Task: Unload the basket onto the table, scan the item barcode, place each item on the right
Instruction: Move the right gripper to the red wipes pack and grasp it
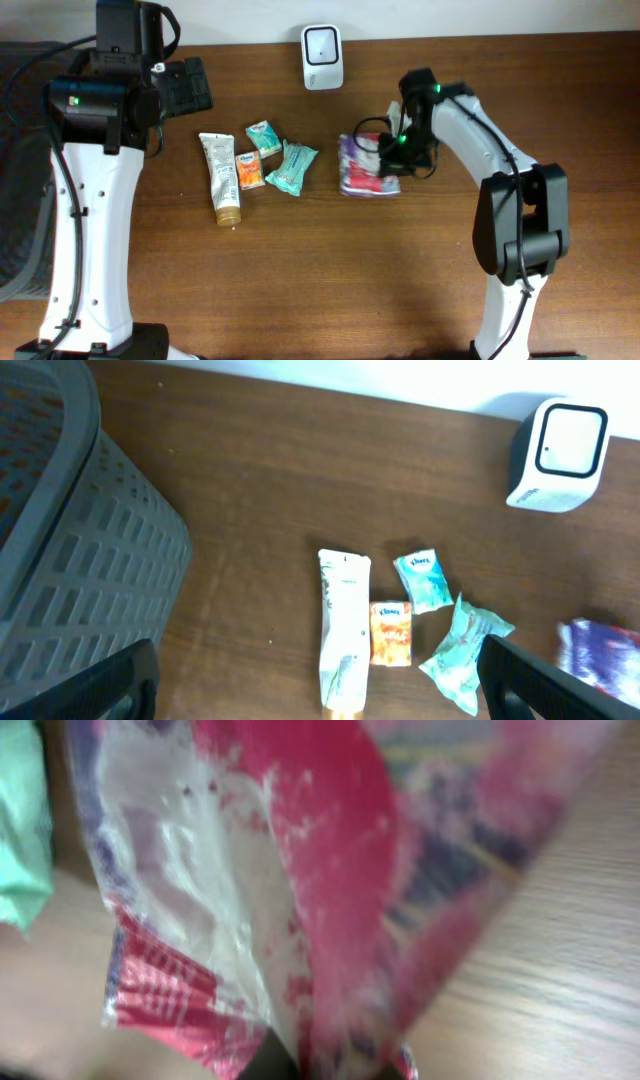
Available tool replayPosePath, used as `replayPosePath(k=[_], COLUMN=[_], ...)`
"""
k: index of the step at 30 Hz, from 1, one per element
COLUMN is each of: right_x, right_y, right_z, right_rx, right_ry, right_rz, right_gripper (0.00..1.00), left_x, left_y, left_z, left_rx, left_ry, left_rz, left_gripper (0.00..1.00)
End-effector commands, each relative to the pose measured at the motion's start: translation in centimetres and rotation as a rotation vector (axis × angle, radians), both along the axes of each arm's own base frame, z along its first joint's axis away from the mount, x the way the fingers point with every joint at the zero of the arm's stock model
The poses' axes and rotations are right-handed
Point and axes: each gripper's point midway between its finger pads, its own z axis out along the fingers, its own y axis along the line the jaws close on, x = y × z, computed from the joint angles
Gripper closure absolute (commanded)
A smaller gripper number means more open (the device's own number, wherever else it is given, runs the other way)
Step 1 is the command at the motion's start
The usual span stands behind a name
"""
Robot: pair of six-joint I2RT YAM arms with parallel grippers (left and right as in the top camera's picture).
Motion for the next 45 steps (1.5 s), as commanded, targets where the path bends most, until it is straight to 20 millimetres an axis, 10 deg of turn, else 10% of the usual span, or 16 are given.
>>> replayPosePath(k=[1, 4, 10, 13, 17, 19, 22, 25, 28, 34, 37, 40, 43, 45], right_x=[2.8, 1.0, -1.3, -1.4, -0.4, 0.1, 1.2, 4.3, 5.1, 1.6, 1.1, 0.6, 0.1, 0.8], right_y=[-5.9, -11.2, -12.6, -9.6, 0.3, 5.5, 7.7, 2.5, -3.5, -6.9, -4.7, -3.4, -3.0, -2.9], right_z=[4.7, 6.8, 2.0, 1.7, 2.0, 3.3, 5.8, 9.9, 8.4, 3.0, 0.2, -2.7, -3.2, -2.1], right_rx=[-0.357, -0.691, -0.809, -0.766, -0.639, -0.517, -0.450, -0.434, -0.191, 0.346, 0.478, 0.493, 0.499, 0.496], right_ry=[-0.120, -0.092, -0.021, -0.040, -0.206, -0.281, -0.348, -0.363, -0.230, -0.090, -0.119, -0.105, -0.096, -0.088], right_rz=[-0.092, -0.203, -0.145, -0.087, 0.056, 0.099, 0.096, -0.037, -0.002, -0.002, 0.001, -0.057, -0.050, -0.079], right_gripper=[0.96, 0.96, 0.96, 0.70, 0.31, 0.21, 0.18, 0.18, 0.17, 0.18, 0.21, 0.37, 0.94, 0.96], left_x=[-0.1, -0.1, -0.1, -0.1, -0.1, -0.1, -0.1, -0.1, -0.2, -0.1, -0.1, -0.1, -0.1, -0.1], left_y=[0.4, 0.4, 0.4, 0.4, 0.4, 0.4, 0.4, 0.4, 0.4, 0.4, 0.4, 0.4, 0.4, 0.4], left_z=[0.3, 0.3, 0.3, 0.3, 0.3, 0.3, 0.3, 0.3, 0.3, 0.3, 0.3, 0.3, 0.3, 0.3], left_rx=[-0.001, -0.001, -0.001, -0.001, -0.001, -0.001, -0.001, 0.000, 0.000, 0.000, 0.000, 0.000, 0.000, 0.000], left_ry=[-0.012, -0.012, -0.011, -0.012, -0.012, -0.010, -0.009, -0.009, -0.008, -0.008, -0.009, -0.009, -0.009, -0.008], left_rz=[0.018, 0.018, 0.018, 0.018, 0.018, 0.018, 0.018, 0.018, 0.018, 0.018, 0.018, 0.018, 0.018, 0.018], left_gripper=[0.01, 0.01, 0.01, 0.01, 0.01, 0.01, 0.01, 0.01, 0.01, 0.01, 0.01, 0.01, 0.01, 0.01])
